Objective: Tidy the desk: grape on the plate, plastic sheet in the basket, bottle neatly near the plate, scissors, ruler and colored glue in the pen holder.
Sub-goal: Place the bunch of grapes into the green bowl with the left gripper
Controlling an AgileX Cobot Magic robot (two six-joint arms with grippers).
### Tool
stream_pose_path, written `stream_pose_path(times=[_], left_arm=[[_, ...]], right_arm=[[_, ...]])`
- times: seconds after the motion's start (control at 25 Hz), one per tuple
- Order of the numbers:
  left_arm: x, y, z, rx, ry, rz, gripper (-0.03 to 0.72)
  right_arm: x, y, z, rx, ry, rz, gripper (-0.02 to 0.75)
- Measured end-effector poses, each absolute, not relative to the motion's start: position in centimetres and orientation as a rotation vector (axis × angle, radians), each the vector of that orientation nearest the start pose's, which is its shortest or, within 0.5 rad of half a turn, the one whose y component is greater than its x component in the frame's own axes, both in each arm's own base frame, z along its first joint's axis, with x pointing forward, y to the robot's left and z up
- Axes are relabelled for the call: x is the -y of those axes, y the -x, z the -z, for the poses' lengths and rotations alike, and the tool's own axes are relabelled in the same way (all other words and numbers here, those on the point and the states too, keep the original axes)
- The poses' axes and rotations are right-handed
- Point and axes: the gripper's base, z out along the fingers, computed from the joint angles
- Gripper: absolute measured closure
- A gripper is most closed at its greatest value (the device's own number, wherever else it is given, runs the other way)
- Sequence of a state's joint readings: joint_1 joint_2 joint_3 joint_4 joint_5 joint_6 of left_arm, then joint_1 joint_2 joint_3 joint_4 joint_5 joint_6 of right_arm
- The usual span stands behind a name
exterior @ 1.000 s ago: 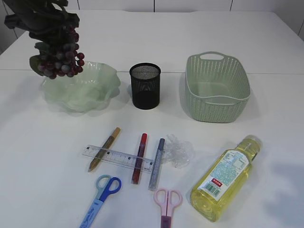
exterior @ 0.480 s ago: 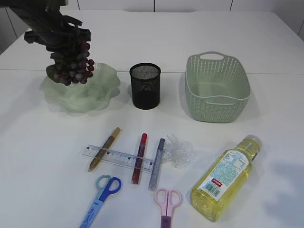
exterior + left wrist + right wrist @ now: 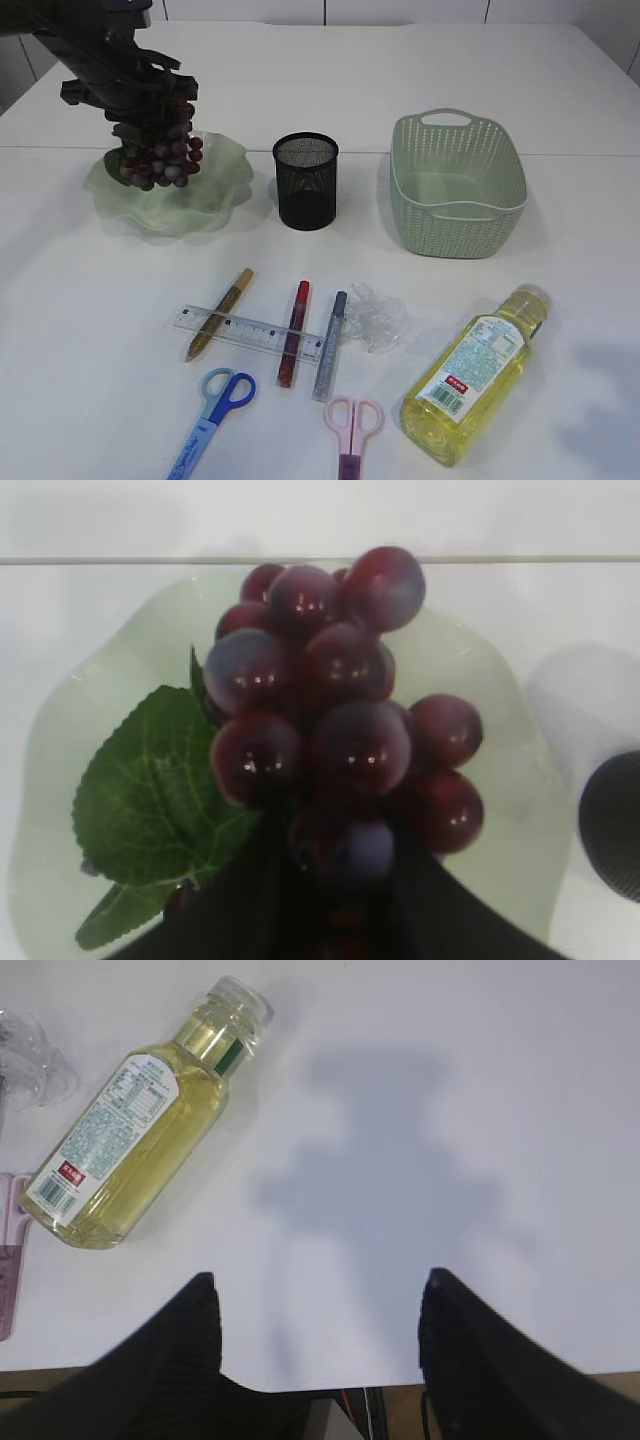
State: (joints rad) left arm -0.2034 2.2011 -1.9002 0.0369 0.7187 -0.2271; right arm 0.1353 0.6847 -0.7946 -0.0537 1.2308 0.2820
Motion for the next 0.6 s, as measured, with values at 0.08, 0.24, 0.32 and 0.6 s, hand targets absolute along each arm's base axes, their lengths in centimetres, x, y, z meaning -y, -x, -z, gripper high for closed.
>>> stream_pose_path(times=[0.08, 0.24, 0.32, 0.6], left_arm=[[9.94, -49.16, -22.36, -2.508, 0.008, 0.141, 0.510], [9.96, -49.15, -22.36, -2.509, 0.011, 0.146, 0.470], [9.96, -49.15, -22.36, -2.509, 0.011, 0.146, 0.453], [9.96, -49.15, -22.36, -2.509, 0.011, 0.146, 0.431]], right_arm=[[-0.81, -9.35, -32.41, -2.597, -0.186, -0.078, 0.248], [-0.81, -9.35, -32.41, -2.597, -0.186, -0.078, 0.248], [-0.79, -9.35, -32.41, -2.597, -0.185, -0.076, 0.248], [-0.79, -9.35, -32.41, -2.597, -0.185, -0.076, 0.248]])
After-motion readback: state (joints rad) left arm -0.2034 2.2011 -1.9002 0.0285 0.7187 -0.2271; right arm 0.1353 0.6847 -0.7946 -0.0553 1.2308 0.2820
